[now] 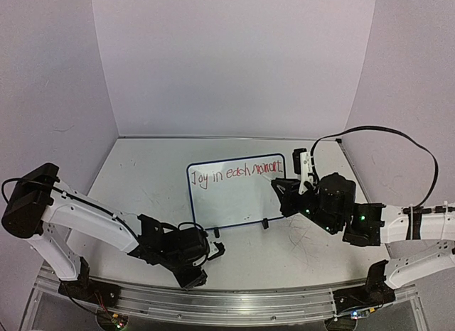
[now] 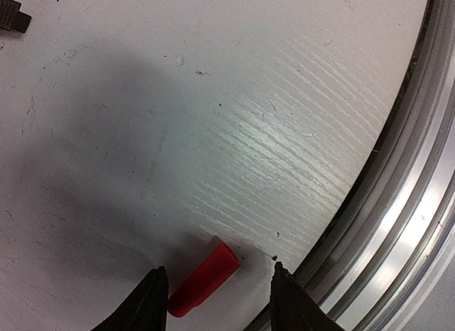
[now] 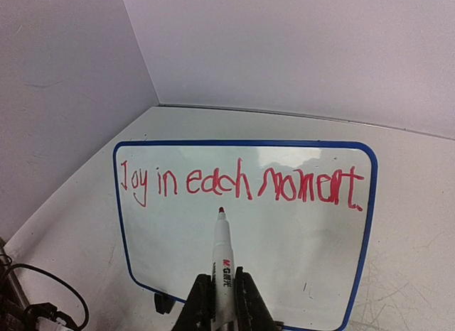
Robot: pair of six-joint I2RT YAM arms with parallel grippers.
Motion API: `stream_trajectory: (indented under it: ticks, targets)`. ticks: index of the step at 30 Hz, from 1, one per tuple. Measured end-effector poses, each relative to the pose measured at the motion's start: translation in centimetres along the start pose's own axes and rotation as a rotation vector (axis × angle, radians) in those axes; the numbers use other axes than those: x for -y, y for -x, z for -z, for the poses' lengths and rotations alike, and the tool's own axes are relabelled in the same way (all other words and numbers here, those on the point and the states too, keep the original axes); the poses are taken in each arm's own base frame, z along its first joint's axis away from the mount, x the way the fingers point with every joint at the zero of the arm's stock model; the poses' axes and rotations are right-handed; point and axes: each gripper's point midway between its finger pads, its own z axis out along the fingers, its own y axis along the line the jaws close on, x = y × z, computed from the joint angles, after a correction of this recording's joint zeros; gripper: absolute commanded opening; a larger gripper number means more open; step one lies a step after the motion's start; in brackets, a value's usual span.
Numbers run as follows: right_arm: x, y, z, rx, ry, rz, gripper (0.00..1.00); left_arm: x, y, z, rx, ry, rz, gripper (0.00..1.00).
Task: Write a sentence on the whiteboard
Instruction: Pick up the pen cap from the corner of the board.
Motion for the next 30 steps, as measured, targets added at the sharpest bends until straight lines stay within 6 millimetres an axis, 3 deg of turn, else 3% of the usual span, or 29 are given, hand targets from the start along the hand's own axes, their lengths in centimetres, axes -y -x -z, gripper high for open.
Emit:
stream_trajectory:
  ticks: [6, 14, 23, 26, 30]
  targets:
    - [0.0, 0.0, 0.0, 0.0, 0.0, -0.006, 0.0, 0.0, 0.1, -0.5, -0.036, 0.013, -0.023, 0.33]
    - [0.0, 0.0, 0.0, 0.0, 0.0, -0.01, 0.0, -0.3, 0.1, -0.6, -0.069, 0.042, -0.025, 0.32]
    - [0.0, 0.0, 0.0, 0.0, 0.0, -0.011, 0.0, -0.8, 0.1, -0.6, -0.094, 0.077, -0.019, 0.15]
    - [0.0, 0.0, 0.0, -0.001, -0.001, -0.012, 0.0, -1.0, 0.1, -0.6, -0.092, 0.091, -0.017, 0.15]
    - [0.1, -0.1, 0.0, -0.001, -0.002, -0.014, 0.0, -1.2, 0.1, -0.5, -0.091, 0.106, -0.016, 0.25]
